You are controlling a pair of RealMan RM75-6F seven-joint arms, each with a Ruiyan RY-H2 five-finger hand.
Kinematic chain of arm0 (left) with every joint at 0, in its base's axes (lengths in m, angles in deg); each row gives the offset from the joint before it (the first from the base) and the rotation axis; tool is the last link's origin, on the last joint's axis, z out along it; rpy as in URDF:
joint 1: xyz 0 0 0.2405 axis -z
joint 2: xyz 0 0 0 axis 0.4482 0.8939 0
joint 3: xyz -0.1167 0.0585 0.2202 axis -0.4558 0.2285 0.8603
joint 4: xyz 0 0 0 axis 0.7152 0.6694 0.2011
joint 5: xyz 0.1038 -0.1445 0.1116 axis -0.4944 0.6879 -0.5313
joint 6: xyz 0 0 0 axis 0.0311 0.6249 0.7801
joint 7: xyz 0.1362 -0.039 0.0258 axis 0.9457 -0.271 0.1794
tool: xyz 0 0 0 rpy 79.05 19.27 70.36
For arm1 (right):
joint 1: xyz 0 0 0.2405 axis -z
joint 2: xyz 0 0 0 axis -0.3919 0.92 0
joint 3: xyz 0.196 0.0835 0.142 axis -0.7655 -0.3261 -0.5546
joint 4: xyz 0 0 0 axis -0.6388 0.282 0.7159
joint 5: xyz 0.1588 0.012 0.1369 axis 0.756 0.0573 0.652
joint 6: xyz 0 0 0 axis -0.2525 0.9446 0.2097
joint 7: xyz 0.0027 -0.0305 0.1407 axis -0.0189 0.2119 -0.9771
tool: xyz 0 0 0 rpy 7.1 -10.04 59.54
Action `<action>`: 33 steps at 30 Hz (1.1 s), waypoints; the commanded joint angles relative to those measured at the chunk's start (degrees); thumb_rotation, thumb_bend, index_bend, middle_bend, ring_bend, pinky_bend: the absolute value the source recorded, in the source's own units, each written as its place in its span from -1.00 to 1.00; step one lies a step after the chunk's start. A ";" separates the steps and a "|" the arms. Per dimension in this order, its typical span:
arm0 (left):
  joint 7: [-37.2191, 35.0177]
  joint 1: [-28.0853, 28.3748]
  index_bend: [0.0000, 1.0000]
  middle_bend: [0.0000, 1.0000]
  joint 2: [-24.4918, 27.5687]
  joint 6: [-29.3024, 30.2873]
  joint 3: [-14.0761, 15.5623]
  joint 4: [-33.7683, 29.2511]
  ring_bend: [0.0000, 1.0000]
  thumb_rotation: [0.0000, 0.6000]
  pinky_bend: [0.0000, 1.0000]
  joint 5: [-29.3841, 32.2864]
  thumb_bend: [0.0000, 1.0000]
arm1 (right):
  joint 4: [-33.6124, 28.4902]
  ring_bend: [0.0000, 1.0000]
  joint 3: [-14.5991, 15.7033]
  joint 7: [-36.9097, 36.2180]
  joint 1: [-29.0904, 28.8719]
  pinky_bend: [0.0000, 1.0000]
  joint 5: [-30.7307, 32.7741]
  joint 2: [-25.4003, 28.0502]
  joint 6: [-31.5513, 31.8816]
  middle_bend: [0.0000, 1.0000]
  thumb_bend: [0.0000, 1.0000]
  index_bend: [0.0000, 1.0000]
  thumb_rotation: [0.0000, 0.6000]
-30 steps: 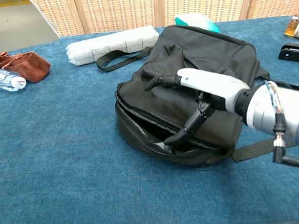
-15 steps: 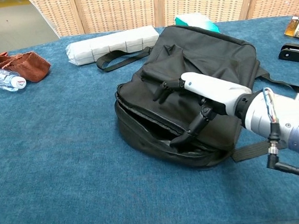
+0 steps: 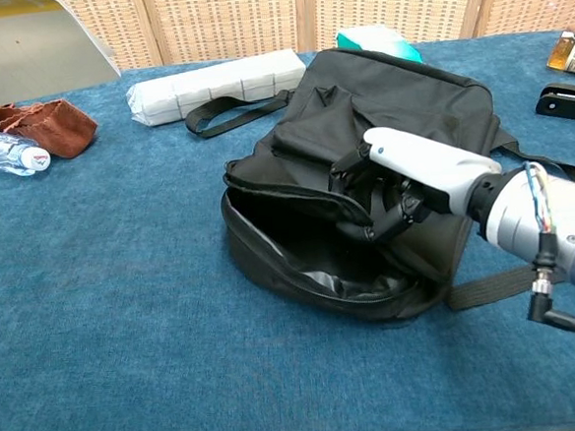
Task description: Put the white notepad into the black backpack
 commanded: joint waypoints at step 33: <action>-11.70 10.67 0.72 0.25 -18.18 18.94 3.23 22.36 0.02 1.00 0.30 -14.30 0.38 | -5.17 0.10 -10.03 -3.19 -4.51 0.41 8.37 14.30 -8.49 0.34 0.50 0.23 1.00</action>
